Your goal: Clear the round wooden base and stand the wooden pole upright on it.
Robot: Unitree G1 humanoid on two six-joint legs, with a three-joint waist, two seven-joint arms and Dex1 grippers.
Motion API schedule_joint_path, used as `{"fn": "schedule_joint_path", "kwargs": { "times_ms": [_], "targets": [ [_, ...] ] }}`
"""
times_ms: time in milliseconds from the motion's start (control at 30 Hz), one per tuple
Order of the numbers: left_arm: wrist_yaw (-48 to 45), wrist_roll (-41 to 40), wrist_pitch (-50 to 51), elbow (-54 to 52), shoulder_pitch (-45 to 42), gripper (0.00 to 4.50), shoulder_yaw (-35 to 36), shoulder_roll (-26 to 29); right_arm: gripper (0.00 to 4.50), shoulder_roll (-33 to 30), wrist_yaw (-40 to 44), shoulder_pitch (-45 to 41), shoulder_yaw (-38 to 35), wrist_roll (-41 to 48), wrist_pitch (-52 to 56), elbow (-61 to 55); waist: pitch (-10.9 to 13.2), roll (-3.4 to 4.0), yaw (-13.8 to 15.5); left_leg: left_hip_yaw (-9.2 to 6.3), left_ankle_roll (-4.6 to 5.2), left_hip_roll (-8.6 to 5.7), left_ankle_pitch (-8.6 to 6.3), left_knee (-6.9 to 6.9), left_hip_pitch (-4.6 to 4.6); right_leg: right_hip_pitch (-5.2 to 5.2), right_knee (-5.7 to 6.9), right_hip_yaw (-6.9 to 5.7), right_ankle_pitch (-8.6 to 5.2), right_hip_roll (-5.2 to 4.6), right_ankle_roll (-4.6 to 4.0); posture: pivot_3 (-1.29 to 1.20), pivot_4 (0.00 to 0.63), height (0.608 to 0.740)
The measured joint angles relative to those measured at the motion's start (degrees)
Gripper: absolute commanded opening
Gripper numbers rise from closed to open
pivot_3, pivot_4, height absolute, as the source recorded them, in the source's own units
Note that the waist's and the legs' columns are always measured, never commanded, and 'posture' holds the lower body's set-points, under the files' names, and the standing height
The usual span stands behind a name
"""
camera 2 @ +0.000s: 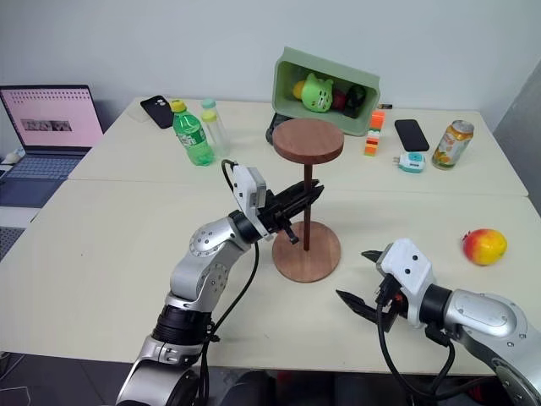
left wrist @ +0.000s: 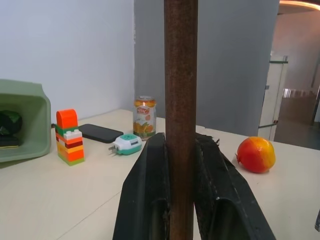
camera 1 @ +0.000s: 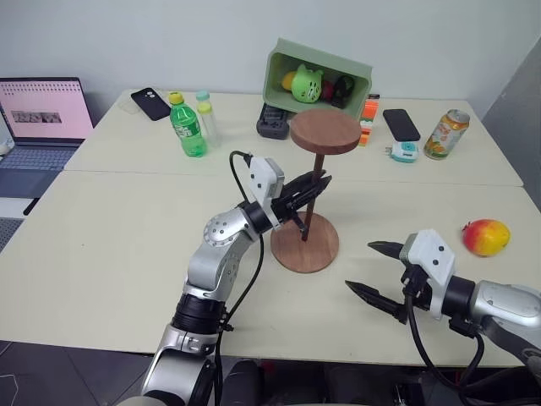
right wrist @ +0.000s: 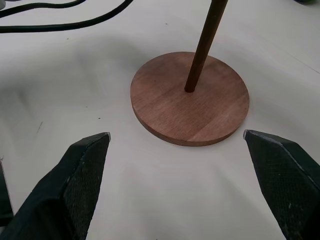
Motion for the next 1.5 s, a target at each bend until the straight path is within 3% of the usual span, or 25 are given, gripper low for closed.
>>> {"fn": "schedule_joint_path", "kwargs": {
  "times_ms": [433, 1167, 1233, 1500],
  "targets": [
    [0.4, 0.4, -2.5, -2.5, 4.5, 0.27, -0.4, 0.7, 4.50, 0.5, -0.7, -1.5, -0.6, 1.4, 1.6, 0.3, 0.0, 0.02, 0.0, -0.10, 0.01, 0.02, -0.01, -0.06, 0.21, 0.32, -0.21, -0.01, 0.00, 0.00, 0.00, 0.00, 0.150, 0.740],
    [2.4, 1.6, -2.5, -3.3, 4.7, 0.27, -3.1, 4.2, 4.50, 1.3, -1.8, -2.1, -0.5, 2.4, 2.2, 0.3, -0.2, 0.05, -0.1, -0.12, 0.02, 0.06, -0.02, -0.18, 0.45, 0.57, -0.34, 0.00, 0.00, 0.05, 0.00, 0.00, 0.150, 0.740],
    [2.8, 1.9, -2.4, -3.6, 4.8, 0.97, -3.1, 4.2, 4.50, 1.4, -1.8, -2.1, -0.4, 2.4, 2.2, 0.3, -0.2, 0.05, -0.1, -0.11, 0.02, 0.07, -0.02, -0.18, 0.45, 0.57, -0.34, 0.00, 0.00, 0.05, 0.00, 0.00, 0.150, 0.740],
    [0.9, 4.4, 1.6, -1.6, 7.2, 2.28, -4.3, 7.8, 4.50, 1.6, -1.8, -2.3, -0.1, 2.3, 2.2, 0.3, -0.2, 0.06, 0.0, -0.18, 0.01, 0.04, -0.01, -0.18, 0.10, 0.29, -0.44, -0.07, 0.00, 0.02, 0.00, 0.00, 0.150, 0.740]
  ]
}}
